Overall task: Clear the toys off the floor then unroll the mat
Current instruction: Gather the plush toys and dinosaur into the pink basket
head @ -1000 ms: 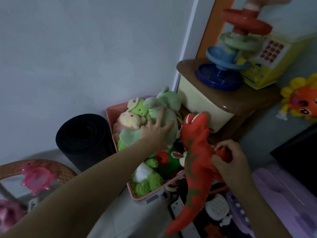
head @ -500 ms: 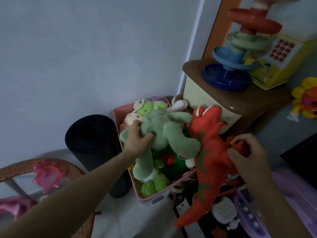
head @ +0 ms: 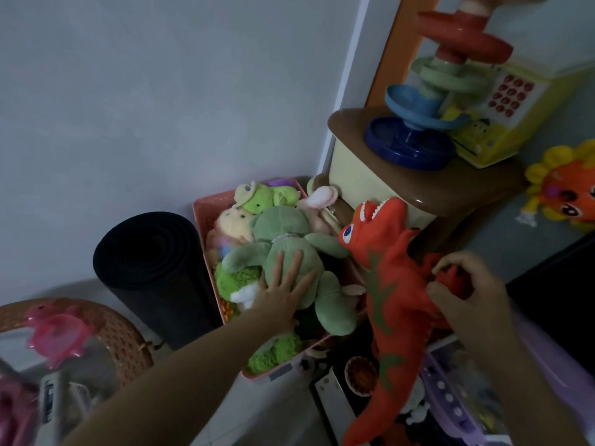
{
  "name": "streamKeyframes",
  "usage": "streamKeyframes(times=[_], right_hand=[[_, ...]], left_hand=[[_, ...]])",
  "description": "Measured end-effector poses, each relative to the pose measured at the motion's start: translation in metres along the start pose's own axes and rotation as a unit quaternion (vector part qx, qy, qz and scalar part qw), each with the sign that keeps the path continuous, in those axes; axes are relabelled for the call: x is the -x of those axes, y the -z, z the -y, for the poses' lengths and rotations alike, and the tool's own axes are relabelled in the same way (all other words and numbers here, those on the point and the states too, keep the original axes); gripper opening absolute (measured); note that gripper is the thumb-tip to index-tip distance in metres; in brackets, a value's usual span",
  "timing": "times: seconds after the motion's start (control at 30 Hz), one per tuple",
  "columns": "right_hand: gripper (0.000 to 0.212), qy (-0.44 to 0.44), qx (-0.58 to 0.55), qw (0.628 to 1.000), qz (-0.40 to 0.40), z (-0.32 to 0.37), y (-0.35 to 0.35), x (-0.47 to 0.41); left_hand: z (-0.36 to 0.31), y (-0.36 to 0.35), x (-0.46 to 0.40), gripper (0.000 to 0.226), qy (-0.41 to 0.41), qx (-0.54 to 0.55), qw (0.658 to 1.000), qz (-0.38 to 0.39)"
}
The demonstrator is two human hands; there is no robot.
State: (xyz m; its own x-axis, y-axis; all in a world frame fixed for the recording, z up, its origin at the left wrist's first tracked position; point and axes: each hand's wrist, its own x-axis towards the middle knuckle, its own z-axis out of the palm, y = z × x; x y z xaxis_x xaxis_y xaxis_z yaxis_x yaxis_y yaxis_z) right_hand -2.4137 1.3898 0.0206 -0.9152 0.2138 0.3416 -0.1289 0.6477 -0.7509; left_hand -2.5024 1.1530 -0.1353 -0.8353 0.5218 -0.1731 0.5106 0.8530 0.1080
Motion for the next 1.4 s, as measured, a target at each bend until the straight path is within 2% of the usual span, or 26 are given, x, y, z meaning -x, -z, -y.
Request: streamKeyframes(times=[0.17,0.23,0.3,0.37,0.4,0.47,0.53,0.63,0.67,0.73,0.77,0.8,0.87,0.93,0.97,1.03,1.1,1.17,1.23,1.3,1.4], right_hand=[[0.025,-0.002,-0.036,0.999,0.016,0.017,-0.001,-0.002],[0.024,0.001,-0.052,0.999,0.002,0.026,-0.005,-0.006],[0.022,0.003,-0.075,0.997,-0.019,0.037,-0.013,-0.012],[0.034,-0.008,-0.127,0.991,-0.036,0.046,-0.024,-0.020],[0.040,-0.022,-0.158,0.986,-0.042,0.050,-0.031,-0.022],[0.040,-0.047,-0.222,0.973,-0.046,0.060,-0.045,-0.026],[0.038,-0.079,-0.328,0.941,-0.036,0.071,-0.060,-0.028],[0.036,-0.125,-0.515,0.848,0.011,0.083,-0.082,-0.031],[0.037,-0.134,-0.564,0.814,0.029,0.087,-0.091,-0.032],[0.036,-0.147,-0.626,0.764,0.059,0.091,-0.106,-0.033],[0.032,-0.152,-0.643,0.747,0.074,0.094,-0.114,-0.033],[0.028,-0.156,-0.655,0.734,0.089,0.096,-0.120,-0.034],[0.023,-0.169,-0.663,0.720,0.116,0.096,-0.128,-0.036],[0.018,-0.192,-0.644,0.728,0.134,0.092,-0.133,-0.040],[0.020,-0.202,-0.622,0.744,0.135,0.090,-0.136,-0.042],[0.023,-0.214,-0.544,0.801,0.127,0.085,-0.138,-0.047],[0.023,-0.212,-0.464,0.851,0.121,0.081,-0.136,-0.049],[0.034,-0.236,-0.411,0.875,0.097,0.075,-0.130,-0.049],[0.034,-0.239,-0.371,0.895,0.062,0.071,-0.123,-0.048],[0.035,-0.227,-0.336,0.913,0.051,0.068,-0.118,-0.047],[0.038,-0.200,-0.289,0.933,0.073,0.064,-0.110,-0.044]], left_hand=[[-0.003,0.026,-0.008,0.085,0.001,0.090,0.994,0.058],[0.003,0.049,-0.003,0.072,-0.002,0.171,0.982,0.077],[0.013,0.079,0.008,0.059,0.019,0.344,0.937,0.060],[0.025,0.110,0.024,0.051,0.068,0.506,0.860,-0.009],[0.030,0.123,0.032,0.050,0.085,0.553,0.827,-0.044],[0.039,0.143,0.050,0.046,0.087,0.606,0.787,-0.081],[0.048,0.158,0.064,0.045,0.069,0.633,0.769,-0.057],[0.062,0.168,0.077,0.068,0.059,0.682,0.728,0.024],[0.067,0.170,0.079,0.074,0.051,0.709,0.702,0.043],[0.070,0.172,0.081,0.085,0.026,0.787,0.612,0.070],[0.072,0.173,0.083,0.089,0.008,0.812,0.579,0.073],[0.073,0.174,0.082,0.095,-0.005,0.820,0.568,0.070],[0.074,0.173,0.079,0.102,0.009,0.810,0.585,0.040],[0.075,0.170,0.074,0.097,0.049,0.788,0.614,-0.004],[0.075,0.169,0.072,0.094,0.064,0.778,0.625,-0.019],[0.078,0.169,0.068,0.094,0.083,0.754,0.650,-0.047],[0.083,0.174,0.059,0.098,0.096,0.692,0.709,-0.096],[0.094,0.178,0.045,0.106,0.099,0.556,0.807,-0.173],[0.108,0.178,0.027,0.107,0.114,0.379,0.884,-0.248],[0.122,0.177,0.011,0.100,0.147,0.220,0.918,-0.295],[0.141,0.163,-0.013,0.095,0.169,0.064,0.943,-0.280]])
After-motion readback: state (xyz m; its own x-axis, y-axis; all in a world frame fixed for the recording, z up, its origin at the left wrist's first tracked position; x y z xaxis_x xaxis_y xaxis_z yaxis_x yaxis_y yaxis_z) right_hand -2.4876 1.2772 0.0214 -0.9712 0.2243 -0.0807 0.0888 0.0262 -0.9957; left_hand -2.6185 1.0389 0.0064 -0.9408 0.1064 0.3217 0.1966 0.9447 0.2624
